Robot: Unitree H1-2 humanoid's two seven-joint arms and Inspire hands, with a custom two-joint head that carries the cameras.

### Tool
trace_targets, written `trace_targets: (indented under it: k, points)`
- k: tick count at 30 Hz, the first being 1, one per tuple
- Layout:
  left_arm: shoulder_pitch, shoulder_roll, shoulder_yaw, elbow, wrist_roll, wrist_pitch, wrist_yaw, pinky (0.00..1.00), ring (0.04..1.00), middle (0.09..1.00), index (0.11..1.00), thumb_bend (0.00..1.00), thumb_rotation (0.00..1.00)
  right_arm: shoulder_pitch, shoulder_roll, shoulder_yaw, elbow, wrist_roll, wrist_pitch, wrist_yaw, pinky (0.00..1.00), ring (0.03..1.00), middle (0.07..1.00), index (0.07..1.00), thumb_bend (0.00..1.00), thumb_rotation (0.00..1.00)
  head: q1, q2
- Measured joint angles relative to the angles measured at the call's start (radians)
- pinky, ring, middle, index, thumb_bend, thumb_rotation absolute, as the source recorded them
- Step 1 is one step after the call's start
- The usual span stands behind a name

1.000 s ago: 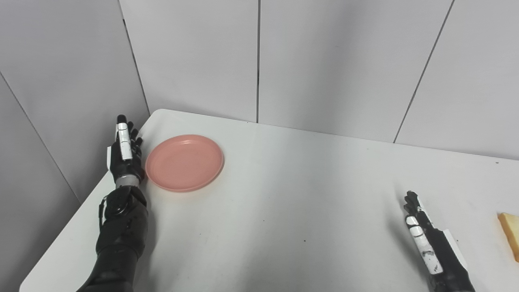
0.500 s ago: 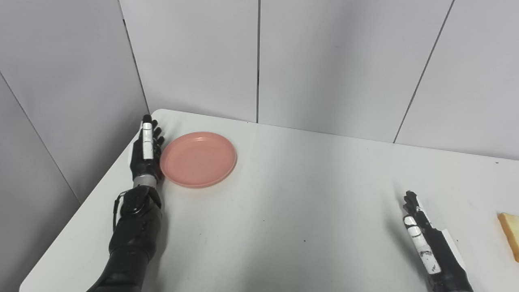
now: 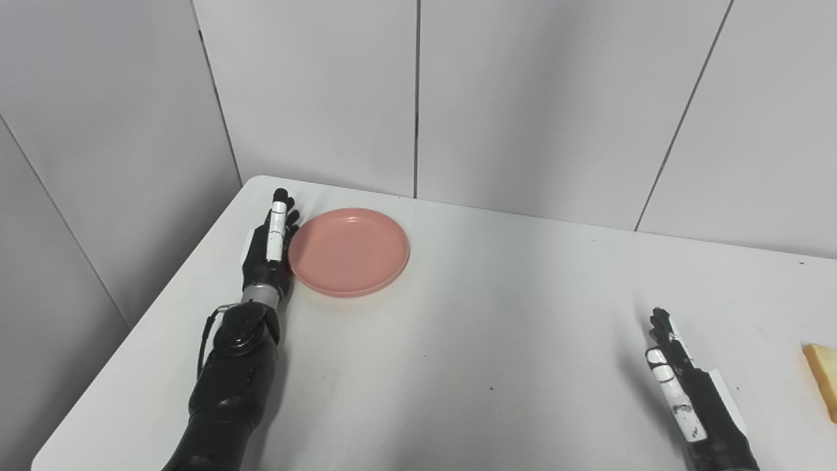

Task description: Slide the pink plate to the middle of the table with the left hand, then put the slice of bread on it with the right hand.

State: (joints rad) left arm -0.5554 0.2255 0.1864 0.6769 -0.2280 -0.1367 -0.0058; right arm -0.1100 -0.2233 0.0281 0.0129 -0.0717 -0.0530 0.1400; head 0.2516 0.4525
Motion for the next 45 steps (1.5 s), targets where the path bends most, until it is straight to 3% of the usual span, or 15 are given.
trace_targets:
  k: [5,12,14,18,32,39,45]
  points:
    - [0.008,-0.006,-0.021,-0.015,0.013,0.002,-0.021,1.0,0.996,1.0,1.0,0.86,0.93,-0.009,0.0,0.003,0.009,-0.011,-0.01,-0.002,1.0,0.997,1.0,1.0,0.41,1.0,-0.017,0.005]
    - [0.009,-0.016,-0.032,-0.02,0.013,0.009,-0.047,0.99,0.981,0.988,0.986,0.91,0.89,-0.012,0.0,0.007,0.015,-0.021,-0.017,-0.002,0.98,0.999,1.0,1.0,0.52,1.0,-0.072,0.011]
    - [0.017,-0.019,-0.046,-0.048,0.013,0.033,-0.053,0.97,0.975,0.98,0.98,0.9,0.89,-0.012,0.002,0.007,0.015,-0.022,-0.017,-0.004,0.98,0.998,1.0,1.0,0.55,1.0,-0.12,0.017]
    - [0.032,-0.045,-0.071,-0.103,0.017,0.076,-0.055,0.96,0.968,0.974,0.975,0.9,0.89,-0.017,0.009,0.007,0.02,-0.022,-0.017,-0.005,0.97,0.994,1.0,1.0,0.57,1.0,-0.133,0.021]
    - [0.07,-0.119,-0.183,-0.231,0.057,0.176,-0.092,0.99,0.968,0.982,0.989,0.86,0.92,-0.033,0.015,0.017,0.037,-0.028,-0.02,-0.006,0.97,0.994,1.0,1.0,0.57,0.99,-0.186,0.038]
    - [0.094,-0.156,-0.204,-0.276,0.053,0.203,-0.112,0.99,0.977,0.981,0.986,0.85,0.9,-0.034,0.018,0.019,0.037,-0.028,-0.02,-0.006,0.96,0.993,1.0,1.0,0.58,0.99,-0.206,0.049]
    - [0.12,-0.196,-0.199,-0.31,0.025,0.218,-0.12,0.97,0.963,0.97,0.961,0.81,0.83,-0.035,0.022,0.024,0.037,-0.035,-0.02,-0.013,0.95,0.994,1.0,1.0,0.6,0.98,-0.229,0.063]
